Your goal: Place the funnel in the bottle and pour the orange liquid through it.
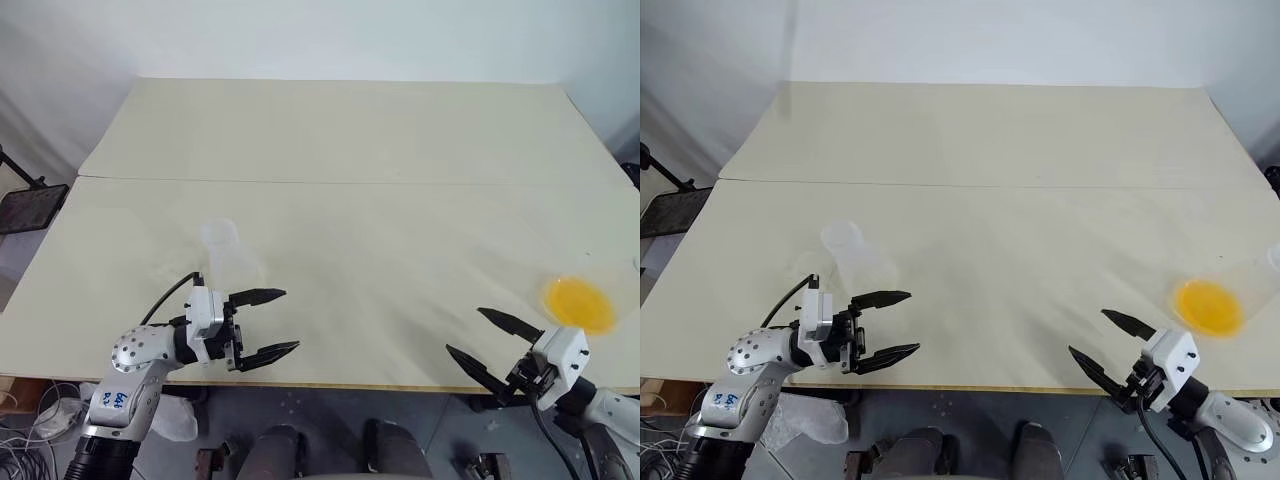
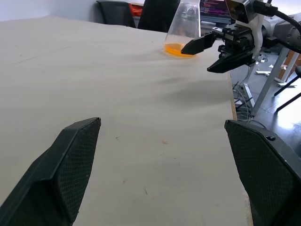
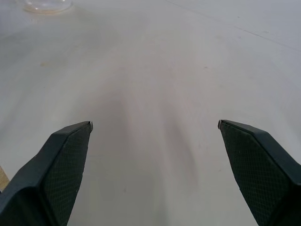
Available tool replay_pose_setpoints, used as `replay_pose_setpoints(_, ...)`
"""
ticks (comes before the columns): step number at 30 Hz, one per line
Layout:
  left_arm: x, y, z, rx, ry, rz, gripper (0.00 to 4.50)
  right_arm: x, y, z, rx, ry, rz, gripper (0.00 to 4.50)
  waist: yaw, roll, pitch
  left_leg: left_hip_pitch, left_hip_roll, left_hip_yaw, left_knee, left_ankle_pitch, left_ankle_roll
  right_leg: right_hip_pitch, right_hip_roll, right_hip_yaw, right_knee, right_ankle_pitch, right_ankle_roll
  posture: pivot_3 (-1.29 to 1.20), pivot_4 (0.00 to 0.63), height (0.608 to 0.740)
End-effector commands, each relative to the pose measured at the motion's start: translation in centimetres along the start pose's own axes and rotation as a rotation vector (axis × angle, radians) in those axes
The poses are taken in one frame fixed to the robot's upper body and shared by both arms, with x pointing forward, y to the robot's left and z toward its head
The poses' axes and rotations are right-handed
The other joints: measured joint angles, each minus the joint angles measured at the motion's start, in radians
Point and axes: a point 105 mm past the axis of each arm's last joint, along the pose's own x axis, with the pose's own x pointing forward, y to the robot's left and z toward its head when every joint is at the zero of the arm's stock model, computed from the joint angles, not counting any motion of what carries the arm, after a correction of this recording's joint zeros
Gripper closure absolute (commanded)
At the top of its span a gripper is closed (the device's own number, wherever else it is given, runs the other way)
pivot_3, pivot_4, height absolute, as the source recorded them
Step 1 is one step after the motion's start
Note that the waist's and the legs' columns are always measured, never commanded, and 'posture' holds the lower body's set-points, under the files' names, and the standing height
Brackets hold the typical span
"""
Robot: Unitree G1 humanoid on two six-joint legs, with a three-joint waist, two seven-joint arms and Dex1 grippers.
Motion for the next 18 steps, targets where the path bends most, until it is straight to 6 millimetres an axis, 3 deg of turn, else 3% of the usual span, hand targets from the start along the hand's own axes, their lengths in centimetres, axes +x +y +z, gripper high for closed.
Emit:
replay_pose_setpoints(1, 0.2, 0.2, 0.6, 0.02, -0.028, -0.003, 0.0, 0.1, 0.3, 1.0, -0.035, -0.04, 0.002, 0.02, 0.0, 0.0, 0.0, 0.0, 0.0, 0.0, 0.0, 0.0, 0.0, 0.0, 0.0, 0.0, 0.0, 0.0, 0.0, 0.0, 0.15, 0.74)
replay_pose_setpoints(8, 0.4, 1.1, 0.2, -0.02, 0.033, 0.077, 0.0, 0.4, 0.2, 1.1, -0.037, -0.042, 0.008, 0.02, -0.001, 0.0, 0.0, 0.0, 0.0, 0.0, 0.0, 0.0, 0.0, 0.0, 0.0, 0.0, 0.0, 0.0, 0.0, 0.0, 0.15, 0.74)
replay_pose_setpoints(13, 0.7, 0.5, 1.8, -0.051, -0.049, 0.022, 0.0, 1.1, -0.5, 1.3, -0.042, -0.05, 0.015, 0.02, -0.001, 0.0, 0.0, 0.0, 0.0, 0.0, 0.0, 0.0, 0.0, 0.0, 0.0, 0.0, 0.0, 0.0, 0.0, 0.0, 0.15, 0.74)
replay_pose_setpoints(18, -0.1, 0.9, 3.4, -0.035, -0.036, 0.079, 0.0, 1.4, -0.9, 1.4, -0.037, -0.054, 0.039, 0.02, -0.001, 0.0, 0.0, 0.0, 0.0, -0.001, 0.0, 0.0, 0.0, 0.0, 0.0, 0.0, 0.0, 0.0, 0.0, 0.0, 0.15, 0.74)
